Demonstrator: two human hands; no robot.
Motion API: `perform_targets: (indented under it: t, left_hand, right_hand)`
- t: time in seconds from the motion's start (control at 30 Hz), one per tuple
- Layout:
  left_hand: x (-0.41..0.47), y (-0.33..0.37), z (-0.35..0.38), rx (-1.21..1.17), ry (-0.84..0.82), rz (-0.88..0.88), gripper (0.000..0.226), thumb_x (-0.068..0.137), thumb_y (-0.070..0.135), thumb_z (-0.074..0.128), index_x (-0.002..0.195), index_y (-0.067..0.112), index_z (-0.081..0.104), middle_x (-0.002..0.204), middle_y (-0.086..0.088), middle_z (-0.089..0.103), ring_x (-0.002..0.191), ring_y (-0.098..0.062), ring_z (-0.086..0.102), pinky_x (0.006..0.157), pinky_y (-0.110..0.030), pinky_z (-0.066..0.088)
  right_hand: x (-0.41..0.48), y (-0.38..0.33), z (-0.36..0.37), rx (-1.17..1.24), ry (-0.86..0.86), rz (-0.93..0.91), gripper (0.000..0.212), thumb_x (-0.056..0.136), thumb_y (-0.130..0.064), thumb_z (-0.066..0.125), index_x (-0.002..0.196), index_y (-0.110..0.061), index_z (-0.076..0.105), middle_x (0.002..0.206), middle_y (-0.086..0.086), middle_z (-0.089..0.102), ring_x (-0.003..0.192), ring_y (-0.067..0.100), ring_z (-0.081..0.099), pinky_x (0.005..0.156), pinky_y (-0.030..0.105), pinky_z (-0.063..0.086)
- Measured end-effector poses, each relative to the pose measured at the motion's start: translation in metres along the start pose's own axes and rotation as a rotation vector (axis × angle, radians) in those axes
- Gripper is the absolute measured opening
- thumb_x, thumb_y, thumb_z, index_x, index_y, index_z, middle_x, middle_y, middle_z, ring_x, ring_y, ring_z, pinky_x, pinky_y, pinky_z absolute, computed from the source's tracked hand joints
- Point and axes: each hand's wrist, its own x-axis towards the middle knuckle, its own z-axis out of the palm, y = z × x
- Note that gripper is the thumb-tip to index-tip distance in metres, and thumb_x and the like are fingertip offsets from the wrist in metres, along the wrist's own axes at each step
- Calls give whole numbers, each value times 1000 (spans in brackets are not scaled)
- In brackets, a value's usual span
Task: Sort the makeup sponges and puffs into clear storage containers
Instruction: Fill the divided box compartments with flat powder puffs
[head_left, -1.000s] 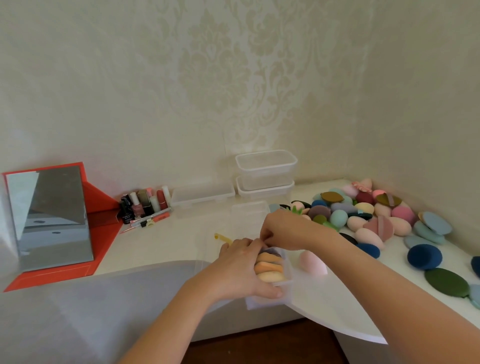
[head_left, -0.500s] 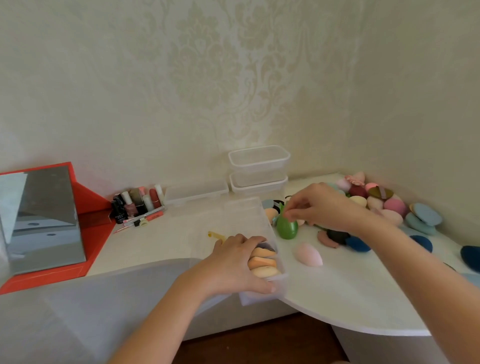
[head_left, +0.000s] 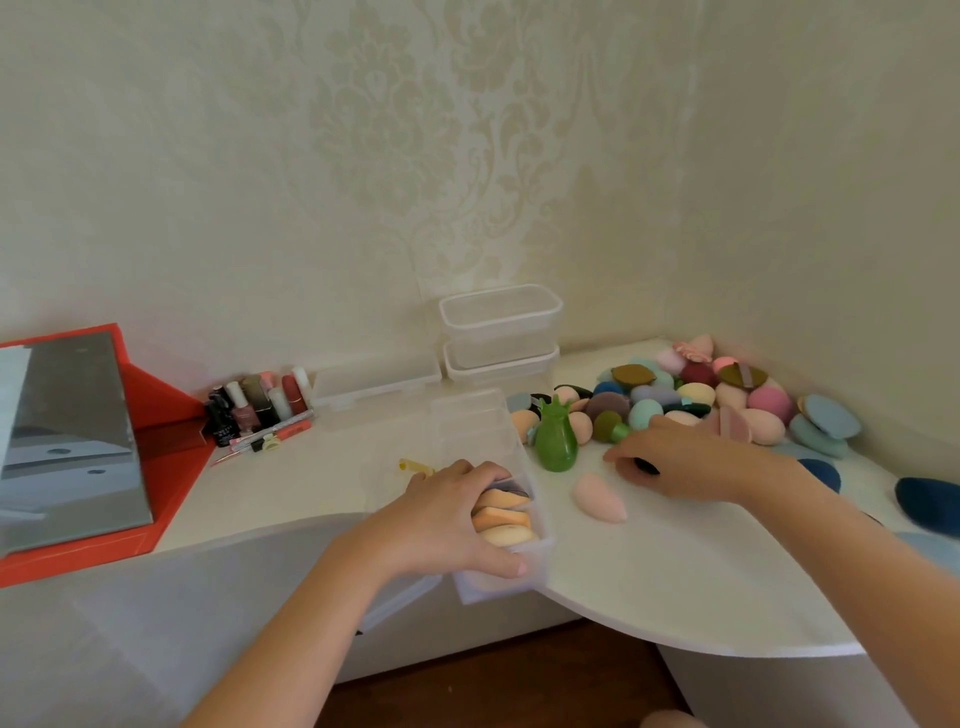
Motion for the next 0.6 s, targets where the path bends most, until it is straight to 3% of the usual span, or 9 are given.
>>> perform_targets:
  t: [0.03,0.1,0.27,0.4,0.5,0.6]
  left_hand:
    - [0,0,0,0,1,-1,82,56,68,67,128,49,32,118,18,43,110,-15,43,95,-37,43]
    - [-1,0,1,-2,4,-2,81,56,68,67,127,49,32,117,18,43,110,-15,43,95,-36,42]
    - [-4,7,4,12,13,10,79,61,65,67,129,47,31,117,17,41,108,-15,41,93,-33,40]
    - [-4,10,4,24,-2,-7,80,63,64,67,131,47,29,119,16,40,108,-16,38,91,-32,39]
    - [-4,11,3,17,-7,-15,79,63,64,67,131,47,29,120,16,40,109,-16,38,93,-33,39]
    - [-5,12,3,17,-4,-9,79,65,63,68,131,46,30,120,15,41,109,-16,38,92,-31,37]
  right_hand:
    - [2,2,3,-18,-30,-8,22,95,-20,42,101,-35,57,79,-12,46,80,13,45,67,25,43]
    - [5,3,4,-42,-40,-12,19,94,-16,43,103,-28,55,87,-4,53,84,16,48,76,38,47]
    - [10,6,-2,-29,-94,-34,38,97,-21,46,133,-32,47,121,-5,46,99,13,50,90,25,45]
    - [13,8,-10,17,-137,-18,37,93,-22,50,127,-37,49,118,-11,51,100,12,52,87,24,46]
    - [15,8,-20,109,-224,24,40,85,-11,58,116,-34,50,93,-12,54,89,11,52,77,22,44]
    - [21,6,-28,143,-302,59,41,83,-6,61,115,-29,49,82,-13,51,78,7,49,69,20,40]
